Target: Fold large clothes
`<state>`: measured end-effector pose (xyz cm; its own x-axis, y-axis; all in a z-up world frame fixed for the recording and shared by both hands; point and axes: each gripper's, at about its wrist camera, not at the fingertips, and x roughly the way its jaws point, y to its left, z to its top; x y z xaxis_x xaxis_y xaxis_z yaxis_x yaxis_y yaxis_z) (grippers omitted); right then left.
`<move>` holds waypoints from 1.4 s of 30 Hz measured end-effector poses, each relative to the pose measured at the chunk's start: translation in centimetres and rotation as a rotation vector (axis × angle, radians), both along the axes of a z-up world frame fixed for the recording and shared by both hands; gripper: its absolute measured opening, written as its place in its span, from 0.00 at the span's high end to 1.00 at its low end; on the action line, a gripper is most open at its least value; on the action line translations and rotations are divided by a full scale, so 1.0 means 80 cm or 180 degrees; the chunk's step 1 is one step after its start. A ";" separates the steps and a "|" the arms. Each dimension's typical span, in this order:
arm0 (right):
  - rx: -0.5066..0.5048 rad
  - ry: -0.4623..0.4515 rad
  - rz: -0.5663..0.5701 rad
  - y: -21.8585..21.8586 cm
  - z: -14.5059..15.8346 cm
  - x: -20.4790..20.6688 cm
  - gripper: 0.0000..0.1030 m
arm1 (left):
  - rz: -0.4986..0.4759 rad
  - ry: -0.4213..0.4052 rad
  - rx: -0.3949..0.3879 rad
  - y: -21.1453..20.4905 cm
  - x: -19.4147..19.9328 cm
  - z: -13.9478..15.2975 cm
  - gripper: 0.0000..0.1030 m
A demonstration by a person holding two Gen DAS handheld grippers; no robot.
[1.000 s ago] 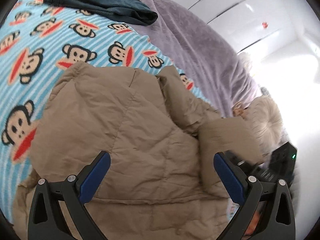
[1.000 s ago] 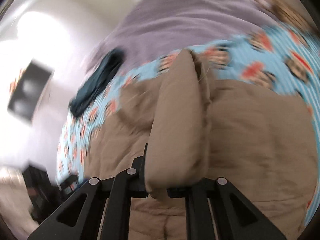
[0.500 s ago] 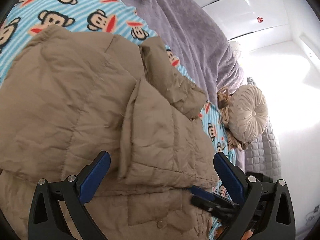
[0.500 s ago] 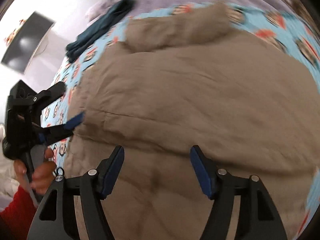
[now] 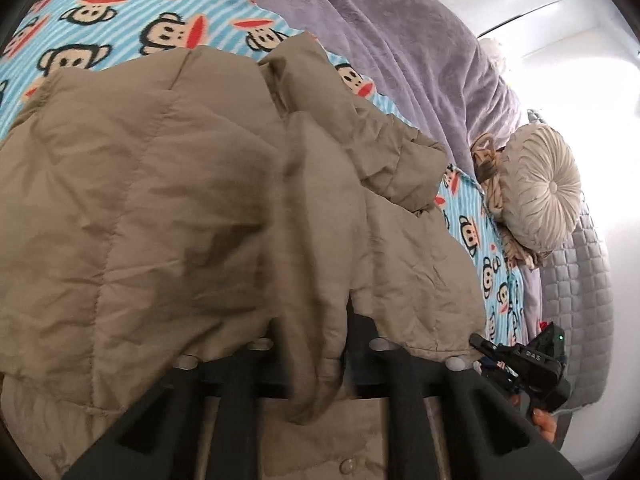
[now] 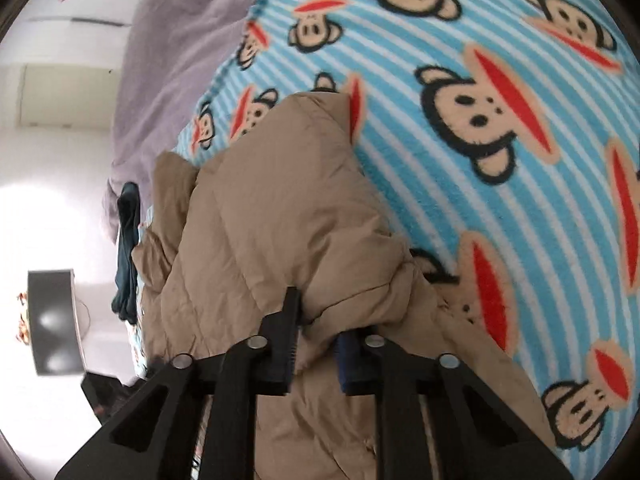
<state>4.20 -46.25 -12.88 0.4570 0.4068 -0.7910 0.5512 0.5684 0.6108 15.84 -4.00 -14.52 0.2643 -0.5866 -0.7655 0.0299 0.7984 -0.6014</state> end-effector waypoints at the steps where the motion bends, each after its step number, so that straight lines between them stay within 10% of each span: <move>1: -0.0011 -0.0008 0.0024 0.002 -0.001 -0.001 0.88 | 0.0038 -0.0052 0.0026 0.007 -0.005 0.003 0.85; 8: -0.0330 -0.0016 0.0534 0.058 -0.007 0.026 0.88 | 0.0094 0.0025 0.0346 0.048 -0.016 -0.021 0.85; 15: -0.0341 0.0034 0.0548 0.050 -0.016 0.019 0.88 | 0.0099 -0.0288 0.0954 0.066 -0.036 0.036 0.77; 21: -0.0664 0.0030 0.0955 0.058 0.024 0.001 0.84 | 0.0021 -0.0545 0.0924 0.063 -0.012 0.080 0.77; 25: -0.0875 -0.0436 0.1100 0.057 0.077 -0.020 0.26 | -0.0151 -0.0596 0.0950 0.026 0.011 0.076 0.77; 26: -0.0923 -0.0567 0.1041 0.051 0.089 -0.021 0.25 | -0.0190 -0.0586 0.0962 0.016 0.016 0.071 0.77; 33: -0.0491 -0.0321 0.0118 -0.039 0.048 0.039 0.27 | -0.0217 -0.0397 0.1287 -0.004 0.025 0.024 0.77; 36: 0.0170 -0.0126 -0.0119 -0.065 -0.004 0.061 0.87 | -0.0207 -0.0329 0.1347 0.006 0.021 0.006 0.77; 42: -0.0235 -0.0043 0.0421 -0.034 -0.013 0.090 0.86 | -0.0064 -0.0187 0.1075 0.023 0.022 -0.025 0.78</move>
